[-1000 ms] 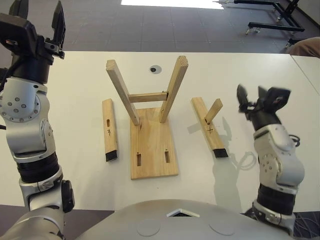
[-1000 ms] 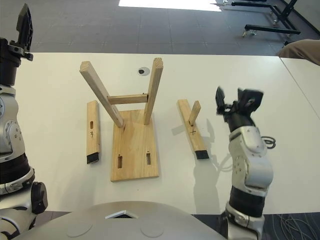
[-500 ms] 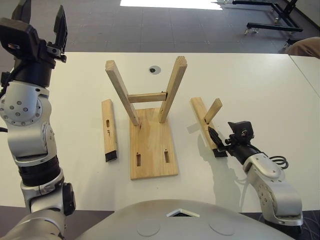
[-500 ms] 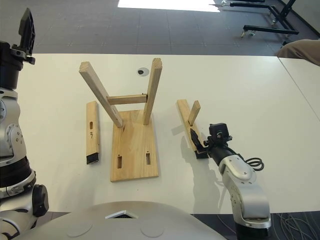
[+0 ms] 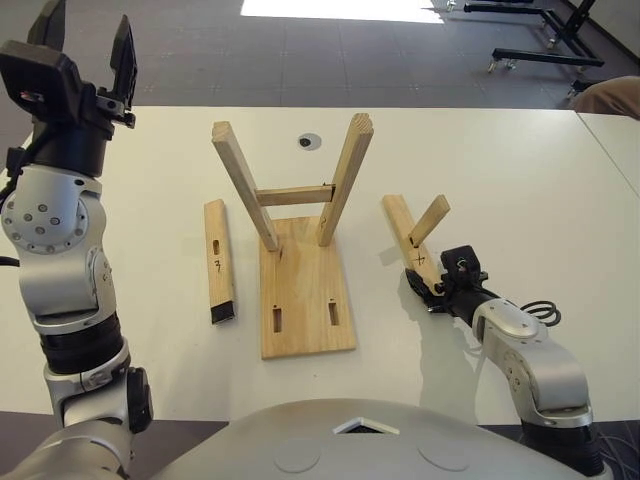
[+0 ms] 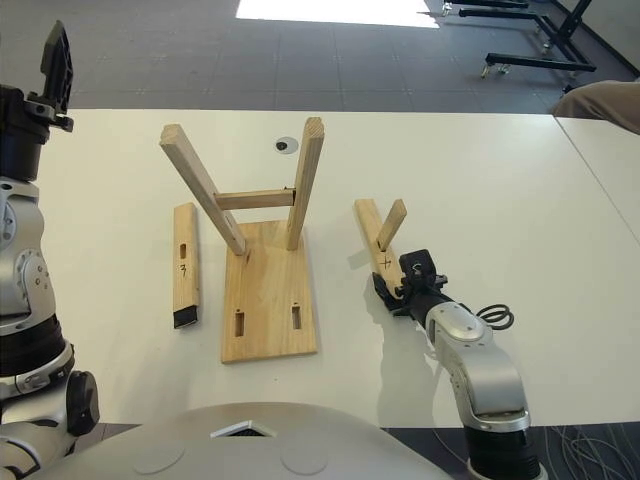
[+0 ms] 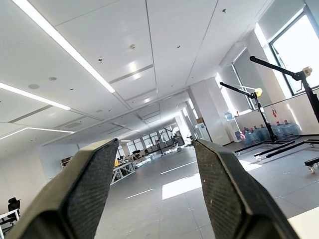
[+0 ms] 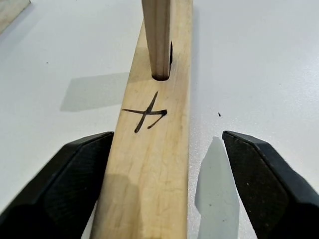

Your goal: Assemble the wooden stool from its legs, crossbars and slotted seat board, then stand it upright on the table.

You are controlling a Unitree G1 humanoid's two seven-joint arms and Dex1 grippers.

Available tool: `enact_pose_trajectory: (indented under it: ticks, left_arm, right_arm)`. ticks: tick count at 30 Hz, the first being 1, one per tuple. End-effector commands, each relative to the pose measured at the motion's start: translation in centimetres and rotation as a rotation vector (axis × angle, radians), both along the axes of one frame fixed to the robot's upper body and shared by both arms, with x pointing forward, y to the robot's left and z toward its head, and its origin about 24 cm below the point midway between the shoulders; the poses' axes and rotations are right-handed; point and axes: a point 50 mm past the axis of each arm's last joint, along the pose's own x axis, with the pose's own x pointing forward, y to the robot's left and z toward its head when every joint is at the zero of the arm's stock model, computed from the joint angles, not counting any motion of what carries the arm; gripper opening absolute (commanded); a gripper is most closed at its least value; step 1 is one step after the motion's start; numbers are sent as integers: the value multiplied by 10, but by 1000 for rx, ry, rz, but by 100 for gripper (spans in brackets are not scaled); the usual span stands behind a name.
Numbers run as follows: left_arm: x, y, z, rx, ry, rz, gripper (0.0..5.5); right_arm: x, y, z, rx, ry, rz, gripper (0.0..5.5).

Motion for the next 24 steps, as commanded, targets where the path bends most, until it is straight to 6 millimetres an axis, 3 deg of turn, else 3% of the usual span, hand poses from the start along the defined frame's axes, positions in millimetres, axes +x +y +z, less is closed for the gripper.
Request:
enact_pose_trajectory:
  ticks: [1,7,14,19,22,24]
  left_arm:
    - [-2,-1,1,5,0,6,278]
    - [-4,-2,0,4,-1,8,278]
    - [-4,-2,-1,-2,0,10,278]
    - [0,-1,-2,-33,3,-2,278]
    - [7,-3,-8,-171,74,-115,278]
    - [8,-8,-12,-251,120,-214,278]
  right_arm:
    - [-8,1,-2,17,144,-16,319]
    - [-4,6,12,13,200,-20,209]
    - [10,5,25,-14,123,-42,206]
    - [49,1,49,38,-193,-88,206]
    - [77,-5,73,174,-436,-120,206]
    - [89,-5,92,258,-587,-35,206]
